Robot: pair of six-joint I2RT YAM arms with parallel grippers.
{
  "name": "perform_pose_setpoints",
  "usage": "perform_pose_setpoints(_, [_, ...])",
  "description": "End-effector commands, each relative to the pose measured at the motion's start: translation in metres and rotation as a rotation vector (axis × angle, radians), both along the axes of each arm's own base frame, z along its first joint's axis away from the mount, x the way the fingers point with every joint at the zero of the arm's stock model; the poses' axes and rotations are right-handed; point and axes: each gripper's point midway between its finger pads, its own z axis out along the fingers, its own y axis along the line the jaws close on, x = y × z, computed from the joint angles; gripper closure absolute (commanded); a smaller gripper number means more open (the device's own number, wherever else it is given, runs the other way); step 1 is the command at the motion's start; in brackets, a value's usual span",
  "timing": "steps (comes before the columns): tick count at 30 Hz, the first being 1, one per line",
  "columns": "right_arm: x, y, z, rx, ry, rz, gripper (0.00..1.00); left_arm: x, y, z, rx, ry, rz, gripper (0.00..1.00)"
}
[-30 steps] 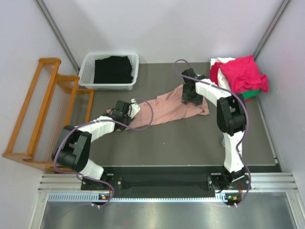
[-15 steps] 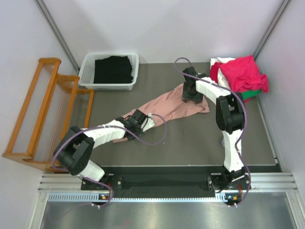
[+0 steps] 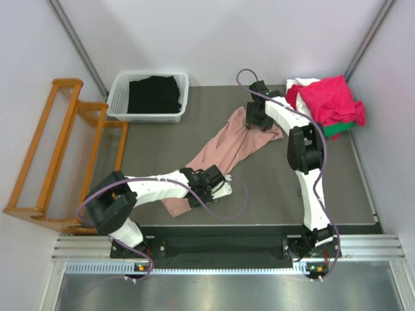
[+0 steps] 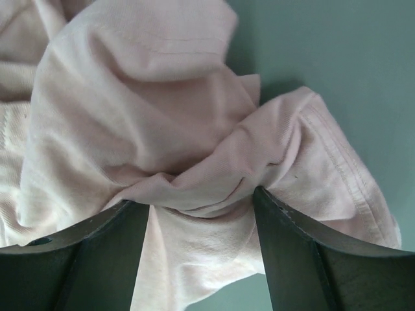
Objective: Fold and stack the t-shirts
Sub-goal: Fold the tshirt
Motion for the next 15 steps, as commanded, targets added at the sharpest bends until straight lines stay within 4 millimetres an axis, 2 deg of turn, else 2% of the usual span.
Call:
perform_pose_setpoints(1, [0.045,0.003,0.028,0.041,-0.119,0.012,0.34,-0.047,-0.02,-0.01,0.003,0.181,-0.051,0.53])
perform_pose_setpoints(8, [0.051,0.023,0.015,0.127,-0.09,0.074,0.34,-0.07,-0.066,-0.005,-0.053,0.272,-0.143,0.55])
perform_pose_setpoints(12, [0.046,0.037,-0.001,0.181,-0.046,0.109,0.35,-0.073,-0.093,0.0,-0.091,0.313,-0.193,0.56])
perform_pose_setpoints(15, [0.041,0.041,-0.005,0.18,-0.032,0.123,0.35,-0.07,-0.103,0.0,-0.098,0.323,-0.204,0.57])
